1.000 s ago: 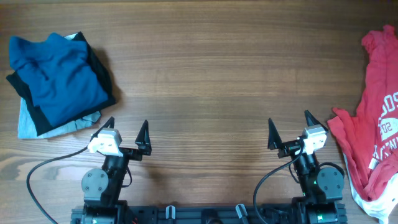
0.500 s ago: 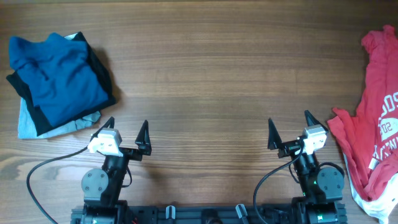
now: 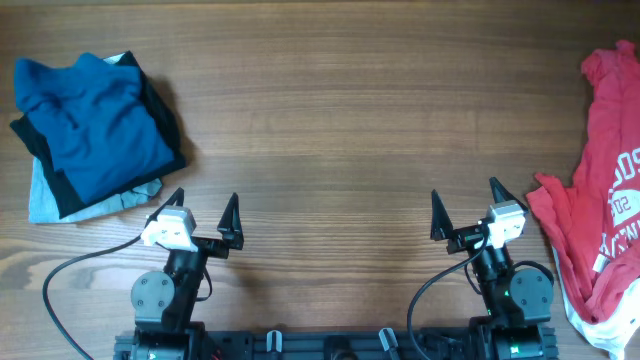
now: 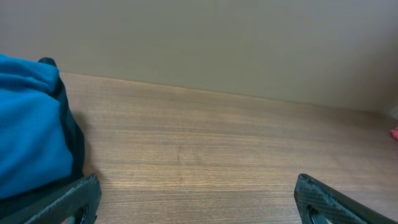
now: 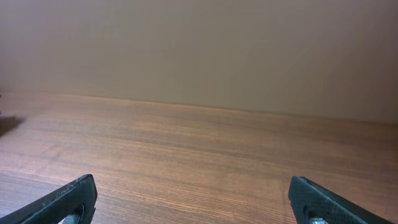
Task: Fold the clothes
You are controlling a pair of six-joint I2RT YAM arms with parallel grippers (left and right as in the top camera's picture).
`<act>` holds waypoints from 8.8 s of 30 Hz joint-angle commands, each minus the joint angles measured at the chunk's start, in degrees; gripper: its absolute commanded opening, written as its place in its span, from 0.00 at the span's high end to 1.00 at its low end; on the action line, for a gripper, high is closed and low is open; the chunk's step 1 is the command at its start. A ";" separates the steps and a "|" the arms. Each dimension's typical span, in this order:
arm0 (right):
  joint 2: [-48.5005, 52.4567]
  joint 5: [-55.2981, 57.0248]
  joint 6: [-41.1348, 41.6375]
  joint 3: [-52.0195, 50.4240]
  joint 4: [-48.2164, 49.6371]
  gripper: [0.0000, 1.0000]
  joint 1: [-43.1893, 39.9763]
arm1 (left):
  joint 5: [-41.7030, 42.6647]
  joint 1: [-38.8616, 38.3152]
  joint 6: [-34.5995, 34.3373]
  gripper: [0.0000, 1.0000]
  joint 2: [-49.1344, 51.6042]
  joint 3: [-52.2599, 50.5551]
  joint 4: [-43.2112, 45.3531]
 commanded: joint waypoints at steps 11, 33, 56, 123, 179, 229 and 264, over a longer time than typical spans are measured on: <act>-0.15 -0.07 -0.55 -0.04 0.17 0.00 -0.28 | 1.09 0.44 0.70 0.00 -0.61 -0.20 -0.22; 8.57 3.04 10.16 13.92 -11.32 0.00 -0.28 | 3.26 0.44 -5.29 0.00 5.22 12.72 -11.74; 60.41 12.28 4.85 52.46 -44.76 0.00 -1.29 | 3.43 0.48 -5.31 0.00 40.65 44.46 -42.38; 64.85 -15.85 4.13 61.77 -40.15 0.96 -28.17 | 3.45 0.48 -5.31 0.00 40.65 44.44 -42.69; 66.31 8.48 20.28 64.67 -46.99 0.00 3.13 | 9.75 -6.21 -7.28 0.00 57.66 44.44 -31.15; 66.38 9.35 20.31 64.61 -55.71 0.00 1.64 | 17.73 4.94 -15.85 0.00 85.31 54.73 -7.80; 66.49 9.38 20.28 63.80 -56.87 0.00 1.64 | 2.75 -43.67 -57.77 0.28 95.41 46.25 -6.56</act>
